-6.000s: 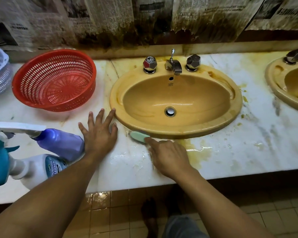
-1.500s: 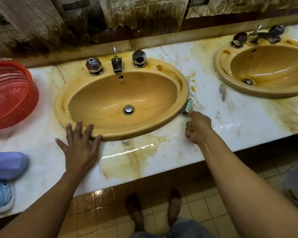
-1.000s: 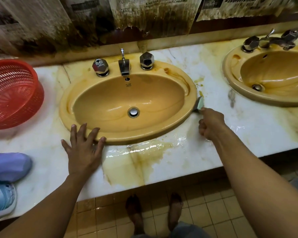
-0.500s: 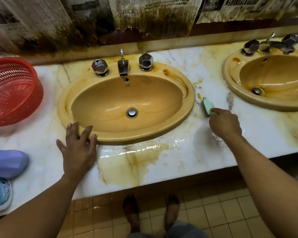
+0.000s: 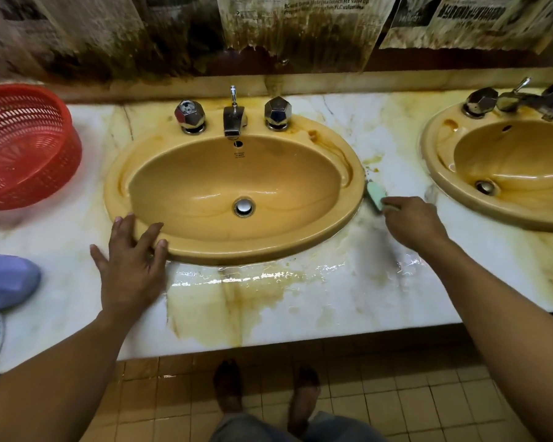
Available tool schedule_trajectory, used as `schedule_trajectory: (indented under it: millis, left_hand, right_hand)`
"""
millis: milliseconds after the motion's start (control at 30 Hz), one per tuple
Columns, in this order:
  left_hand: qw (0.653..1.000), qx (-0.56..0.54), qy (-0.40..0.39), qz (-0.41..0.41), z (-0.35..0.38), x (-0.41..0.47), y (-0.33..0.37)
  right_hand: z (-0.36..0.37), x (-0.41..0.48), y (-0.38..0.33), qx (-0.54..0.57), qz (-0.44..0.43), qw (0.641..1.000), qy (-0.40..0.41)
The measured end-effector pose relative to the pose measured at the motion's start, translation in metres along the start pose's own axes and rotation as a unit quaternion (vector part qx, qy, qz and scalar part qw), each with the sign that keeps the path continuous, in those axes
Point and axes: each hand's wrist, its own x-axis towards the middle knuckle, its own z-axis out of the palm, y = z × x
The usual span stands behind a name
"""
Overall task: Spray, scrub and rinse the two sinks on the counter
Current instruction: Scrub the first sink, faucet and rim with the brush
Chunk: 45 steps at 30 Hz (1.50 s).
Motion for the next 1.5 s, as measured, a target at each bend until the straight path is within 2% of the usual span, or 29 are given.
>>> schedule_trajectory:
  millis: [133, 300, 400, 633, 833, 1033, 1233, 1400, 1500]
  left_hand:
    - [1.0, 0.001, 0.0, -0.011, 0.002, 0.001, -0.001]
    - [1.0, 0.011, 0.003, -0.01, 0.005, 0.001, -0.002]
    - [1.0, 0.016, -0.001, -0.011, 0.005, 0.002, 0.0]
    - [1.0, 0.02, 0.003, -0.015, 0.005, 0.004, -0.001]
    - [1.0, 0.018, -0.006, -0.024, 0.005, 0.005, -0.001]
    - [1.0, 0.018, -0.007, -0.023, 0.005, 0.003, 0.002]
    - [0.999, 0.027, -0.005, -0.021, 0.006, 0.004, 0.001]
    - [0.999, 0.029, 0.0, -0.022, 0.007, 0.003, 0.001]
    - [0.999, 0.025, 0.0, -0.024, 0.007, 0.003, 0.001]
  right_hand:
    - [0.009, 0.005, 0.0, 0.075, 0.014, 0.997, -0.007]
    - [0.014, -0.024, 0.017, 0.038, -0.008, 0.999, -0.017]
    - [0.002, 0.017, 0.003, 0.054, -0.001, 0.999, -0.006]
    - [-0.01, 0.118, -0.05, 0.121, 0.085, 0.989, -0.029]
    - [-0.007, 0.075, -0.031, 0.081, 0.003, 0.997, -0.011]
    - [-0.007, 0.008, 0.01, 0.063, -0.012, 0.997, -0.042]
    - [-0.011, 0.072, -0.023, 0.115, 0.038, 0.993, -0.009]
    - [-0.003, 0.096, -0.055, 0.091, 0.009, 0.996, 0.003]
    - [0.001, 0.08, -0.044, 0.093, 0.009, 0.996, 0.011]
